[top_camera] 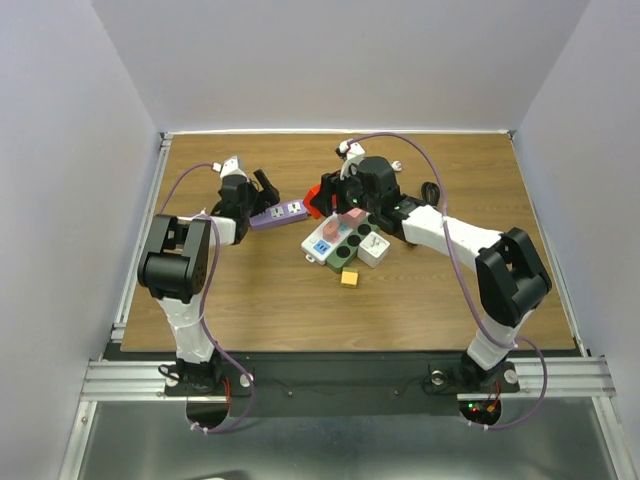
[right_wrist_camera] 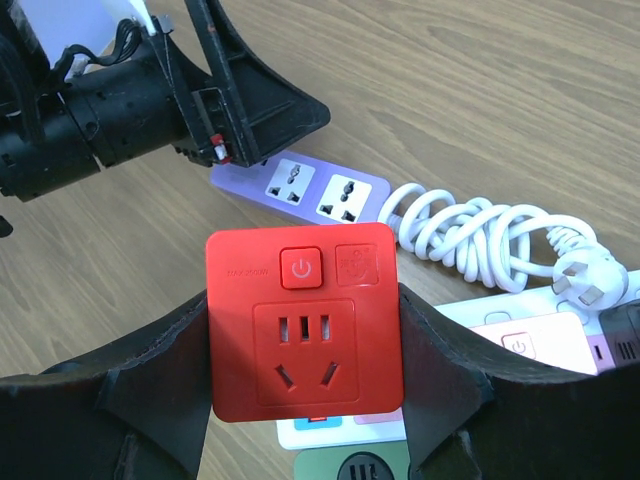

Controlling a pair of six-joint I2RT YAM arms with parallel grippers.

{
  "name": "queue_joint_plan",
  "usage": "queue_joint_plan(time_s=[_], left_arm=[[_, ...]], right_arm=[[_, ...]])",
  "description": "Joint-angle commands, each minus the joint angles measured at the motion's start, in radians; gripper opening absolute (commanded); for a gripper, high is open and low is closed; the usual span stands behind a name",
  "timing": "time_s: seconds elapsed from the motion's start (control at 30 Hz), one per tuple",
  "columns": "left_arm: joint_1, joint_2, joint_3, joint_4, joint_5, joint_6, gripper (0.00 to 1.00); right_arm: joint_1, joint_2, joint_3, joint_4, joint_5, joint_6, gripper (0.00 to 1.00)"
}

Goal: Insert the plug

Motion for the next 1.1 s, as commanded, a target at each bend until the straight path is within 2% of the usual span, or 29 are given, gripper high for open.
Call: queue_joint_plan(time_s=[0.0,0.27,0.5,0.93,1.07], left_arm=[[-0.003,-0.052,-0.031,0.047,0.035,0.008,0.97],[-0.071,-0.127,-0.189,0.157,0.098,-0.014,0.97],[-0.166,-0.174,-0.27,0.192,0.056,-0.021,0.97],[-0.166,-0.253,-0.364,0.183,0.004,0.04,0.96],[-0.168,-0.28,-0.39,0.176,0.016,0.057,0.93]], right_arm=[[0.014,-0.002,0.051,0.099,0.027,0.019,0.0],[0.026,0.023,0.051,0.118,0.062,0.024,0.0],[0.048,0.064,0.076,0.116,0.141,0.015,0.0],[0.066,0.181,0.165,0.073,0.208,-0.053,0.0],[0.066,0.193,0.179,0.039,0.197,-0.082,0.0]])
